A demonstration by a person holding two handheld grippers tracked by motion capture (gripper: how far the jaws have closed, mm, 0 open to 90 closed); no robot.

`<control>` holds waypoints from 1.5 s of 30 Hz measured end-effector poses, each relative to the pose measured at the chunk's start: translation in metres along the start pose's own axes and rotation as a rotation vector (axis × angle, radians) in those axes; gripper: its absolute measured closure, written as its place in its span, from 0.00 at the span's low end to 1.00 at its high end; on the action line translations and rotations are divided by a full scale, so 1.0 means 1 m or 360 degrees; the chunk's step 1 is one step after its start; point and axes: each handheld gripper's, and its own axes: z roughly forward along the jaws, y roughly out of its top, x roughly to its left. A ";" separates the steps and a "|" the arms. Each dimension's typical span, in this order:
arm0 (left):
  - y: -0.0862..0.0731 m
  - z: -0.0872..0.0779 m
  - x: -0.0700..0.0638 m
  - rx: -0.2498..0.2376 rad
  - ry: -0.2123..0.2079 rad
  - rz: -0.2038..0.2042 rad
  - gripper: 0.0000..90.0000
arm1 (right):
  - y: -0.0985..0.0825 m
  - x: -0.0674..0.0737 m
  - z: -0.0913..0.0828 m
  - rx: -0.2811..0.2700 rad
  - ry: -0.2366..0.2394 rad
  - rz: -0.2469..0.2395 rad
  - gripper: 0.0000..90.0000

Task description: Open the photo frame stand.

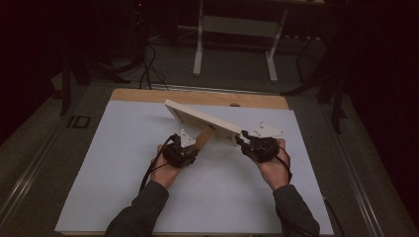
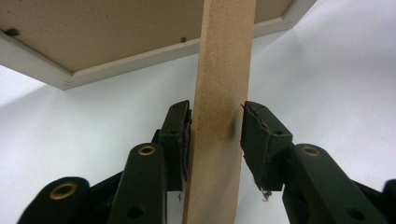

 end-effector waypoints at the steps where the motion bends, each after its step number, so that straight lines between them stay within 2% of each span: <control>1: 0.000 0.000 0.000 0.0000 -0.0001 0.0000 0.70 | -0.001 0.000 0.000 0.0001 0.0001 -0.0002 0.73; 14: -0.002 -0.003 0.001 -0.0010 -0.0016 -0.0009 0.67 | -0.005 0.001 0.000 0.0007 0.0028 -0.0015 0.71; 26: -0.002 -0.012 0.002 -0.0033 -0.0031 -0.0013 0.67 | -0.010 0.001 0.001 -0.0005 0.0049 -0.0020 0.71; 39: 0.000 -0.023 0.005 -0.0102 -0.0051 -0.0046 0.67 | -0.013 -0.003 -0.002 -0.0003 0.0038 0.0002 0.70; 45: 0.002 -0.028 0.006 -0.0124 -0.0048 -0.0073 0.67 | -0.015 -0.005 -0.003 -0.0034 0.0029 0.0010 0.70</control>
